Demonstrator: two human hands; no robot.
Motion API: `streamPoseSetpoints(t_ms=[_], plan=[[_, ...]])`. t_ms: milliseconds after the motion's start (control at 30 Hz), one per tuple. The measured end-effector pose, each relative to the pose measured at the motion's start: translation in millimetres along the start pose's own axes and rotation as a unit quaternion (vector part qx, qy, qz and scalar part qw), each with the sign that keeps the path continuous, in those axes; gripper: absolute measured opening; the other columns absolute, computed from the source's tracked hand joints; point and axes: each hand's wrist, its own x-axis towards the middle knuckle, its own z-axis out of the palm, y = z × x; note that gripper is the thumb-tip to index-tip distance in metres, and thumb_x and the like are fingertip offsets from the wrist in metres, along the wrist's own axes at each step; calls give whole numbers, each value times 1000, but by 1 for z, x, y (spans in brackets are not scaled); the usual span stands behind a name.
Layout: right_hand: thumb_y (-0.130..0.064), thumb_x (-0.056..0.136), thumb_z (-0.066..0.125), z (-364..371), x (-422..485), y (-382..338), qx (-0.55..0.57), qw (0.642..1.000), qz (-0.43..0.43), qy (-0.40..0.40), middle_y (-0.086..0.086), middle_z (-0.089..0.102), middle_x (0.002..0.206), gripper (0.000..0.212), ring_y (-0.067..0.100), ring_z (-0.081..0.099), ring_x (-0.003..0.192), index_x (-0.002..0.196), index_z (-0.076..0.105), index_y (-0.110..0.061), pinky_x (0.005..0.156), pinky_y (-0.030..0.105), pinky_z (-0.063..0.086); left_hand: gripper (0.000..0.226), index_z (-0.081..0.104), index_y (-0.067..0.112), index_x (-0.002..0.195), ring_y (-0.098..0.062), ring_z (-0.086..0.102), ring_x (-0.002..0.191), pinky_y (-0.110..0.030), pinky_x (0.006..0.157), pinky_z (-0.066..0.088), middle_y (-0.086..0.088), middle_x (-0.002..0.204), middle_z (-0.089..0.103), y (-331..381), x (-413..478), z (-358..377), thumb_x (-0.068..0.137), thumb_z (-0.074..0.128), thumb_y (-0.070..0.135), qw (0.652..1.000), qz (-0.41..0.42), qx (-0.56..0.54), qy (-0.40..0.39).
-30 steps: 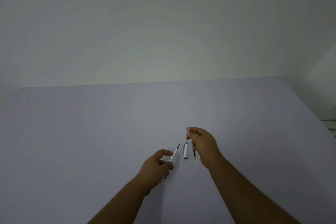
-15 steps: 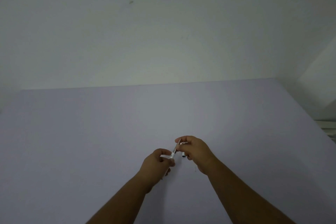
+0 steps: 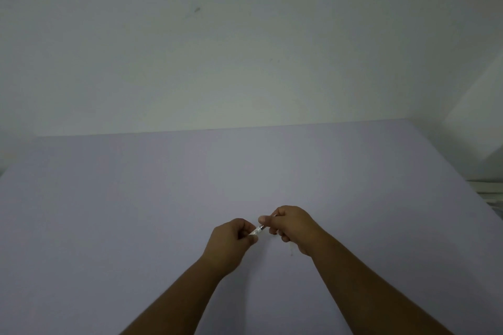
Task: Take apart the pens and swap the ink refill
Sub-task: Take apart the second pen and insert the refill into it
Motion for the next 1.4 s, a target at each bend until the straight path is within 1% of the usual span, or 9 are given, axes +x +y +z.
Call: streamPoseSetpoints(t_ms=[233,367,500,800,967,1067,1133,1233,1400], plan=[[-35,75,74,0,-6,-7,-61,998,-24,2,-4,66,64,21,13,48,55,64,63,-20,55,25,43,14,57,28,76,-3,46,56,-11,50,34,12,65,54,0,-2,-1,87,64,22,999,25,36,6],[-9,75,67,-6,-8,-12,-41,998,-27,-41,4,65,68,9,17,50,61,69,70,-15,56,25,43,13,58,28,77,-2,46,55,-10,49,33,13,64,54,-2,-2,-5,87,64,23,998,27,51,20],[-34,81,67,-6,-8,-13,-105,994,-12,-16,-1,64,61,25,11,50,53,62,65,-17,52,22,40,4,63,25,83,-2,47,57,-13,51,35,11,69,58,-1,-1,-7,86,64,24,996,52,74,17],[-12,79,65,-10,-10,-10,-72,995,-22,-62,0,65,69,9,12,51,59,73,71,-14,57,22,44,9,59,29,80,-4,48,59,-16,52,35,8,74,61,-4,-1,-7,86,63,25,994,48,94,15],[-42,90,54,-3,-11,-8,-108,993,7,-44,-4,64,66,37,8,50,56,71,69,-14,55,21,40,3,65,25,86,-6,51,63,-15,52,35,9,76,62,-2,0,-6,87,62,26,992,61,110,19],[-36,84,62,-6,-11,-4,-95,994,-30,-52,-3,63,79,24,13,52,69,89,70,-14,63,24,46,5,62,28,82,-8,52,65,-16,53,36,9,75,61,-3,1,-8,86,62,27,992,58,109,21],[-28,82,65,-8,-10,-4,-90,994,-40,-49,0,63,76,13,15,53,67,80,69,-16,65,28,46,6,62,29,81,-7,51,63,-16,53,36,9,75,62,-3,2,-8,86,62,27,992,58,108,20],[-44,85,60,-7,-9,-6,-109,993,-17,-35,-2,62,65,33,11,51,58,67,66,-17,57,23,42,10,58,32,79,-3,49,60,-15,52,35,11,73,61,-2,3,-8,87,61,27,991,70,109,17],[-30,78,70,-10,-8,-3,-76,994,-64,-41,2,65,79,12,14,55,68,79,67,-18,61,26,45,6,61,29,81,-3,48,60,-14,53,34,11,73,59,-2,5,-9,87,62,27,992,77,103,16]])
